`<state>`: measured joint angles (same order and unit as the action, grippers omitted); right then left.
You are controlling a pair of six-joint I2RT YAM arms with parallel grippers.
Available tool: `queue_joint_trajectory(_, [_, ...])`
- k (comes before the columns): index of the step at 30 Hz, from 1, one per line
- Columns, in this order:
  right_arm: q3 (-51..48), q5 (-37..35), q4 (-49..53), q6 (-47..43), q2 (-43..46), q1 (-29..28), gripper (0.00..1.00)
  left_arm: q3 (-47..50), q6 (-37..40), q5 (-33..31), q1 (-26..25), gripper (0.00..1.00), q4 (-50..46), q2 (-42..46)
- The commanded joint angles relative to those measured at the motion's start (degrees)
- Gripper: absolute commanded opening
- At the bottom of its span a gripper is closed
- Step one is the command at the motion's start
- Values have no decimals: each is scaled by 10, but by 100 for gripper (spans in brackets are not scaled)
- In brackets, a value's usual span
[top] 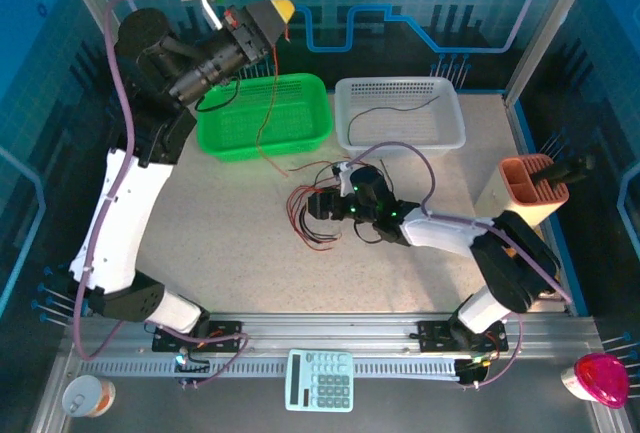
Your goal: Untangle the cables
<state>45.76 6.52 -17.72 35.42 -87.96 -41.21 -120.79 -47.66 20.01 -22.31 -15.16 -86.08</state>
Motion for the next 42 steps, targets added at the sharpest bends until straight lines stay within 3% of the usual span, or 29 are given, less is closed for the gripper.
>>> queue_joint_trajectory(1, [9, -7, 74, -29, 54, 3, 72, -38, -4, 25, 28, 0, 21, -30])
queue_joint_trajectory(17, [-3, -19, 259, -74, 249, 84, 77, -167, -40, 86, 111, 0, 92, -287])
queue_joint_trajectory(22, [-11, -4, 280, -76, 271, 108, 77, -156, 1, 88, 125, 0, 42, -332])
queue_joint_trajectory(30, [-15, 6, 292, -78, 276, 110, 77, -83, 168, -28, 136, 0, -133, -320])
queue_joint_trajectory(38, [-2, 12, 302, -78, 263, 110, 77, -4, 261, -157, 139, 0, -211, -309])
queue_joint_trajectory(42, [-8, 12, 303, -64, 264, 110, 77, 23, 297, -192, 140, 1, -222, -325])
